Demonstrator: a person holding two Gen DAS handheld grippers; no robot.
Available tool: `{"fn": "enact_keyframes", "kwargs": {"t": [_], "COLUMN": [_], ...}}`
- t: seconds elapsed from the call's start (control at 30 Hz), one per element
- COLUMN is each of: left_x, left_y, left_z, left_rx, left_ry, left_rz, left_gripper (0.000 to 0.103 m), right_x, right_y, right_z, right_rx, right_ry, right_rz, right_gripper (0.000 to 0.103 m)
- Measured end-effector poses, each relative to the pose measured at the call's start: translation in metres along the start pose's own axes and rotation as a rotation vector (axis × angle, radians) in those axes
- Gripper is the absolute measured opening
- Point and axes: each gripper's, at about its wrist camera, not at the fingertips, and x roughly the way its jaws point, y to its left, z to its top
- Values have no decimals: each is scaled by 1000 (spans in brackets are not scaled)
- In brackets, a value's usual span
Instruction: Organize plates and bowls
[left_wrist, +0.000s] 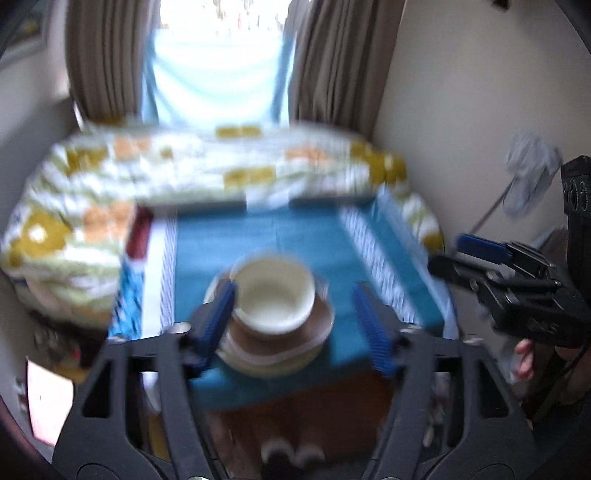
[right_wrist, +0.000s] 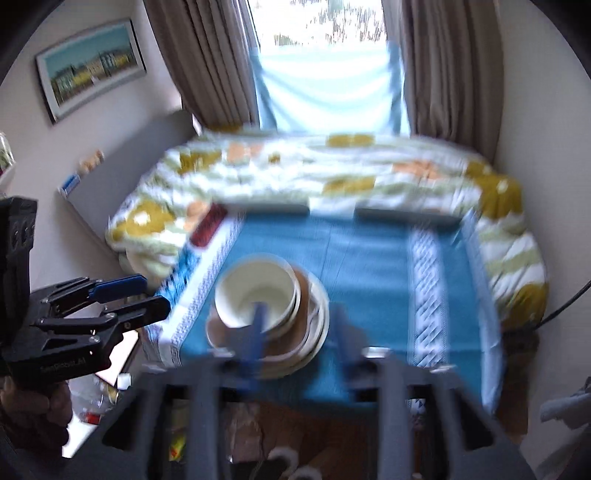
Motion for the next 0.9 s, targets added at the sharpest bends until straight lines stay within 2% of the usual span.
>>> {"fn": "enact_keyframes", "kwargs": {"t": [0.07,0.13,0.2,0.43,0.7,0.9], "left_x": [-20,-39,-50,-57,-66,-69], "left_y": [-11,-21,-27,-25,-26,-30], "left_z": [5,4,4,-2,-10,-9], "left_rx": [25,43,47,1,-12,0], "left_ry": [-109,-218,-280,-311,-365,-385], "left_rz": [41,81,121,191,236,241], "left_gripper": [102,103,103,103,103,103], "right_x": [-23,-37,-50,-67,-70,-71], "right_y": [-1,-2,-3,-6,-6,-7], "right_z": [5,7,5,-7,-7,-6], "right_rx": [11,18,26,19,8,5], "right_ry": [-76,-124,-182,-273,-298,-308], "right_rz": [-4,-35,-84,-170,-190,-196], "right_gripper": [96,99,101,102,102,102]}}
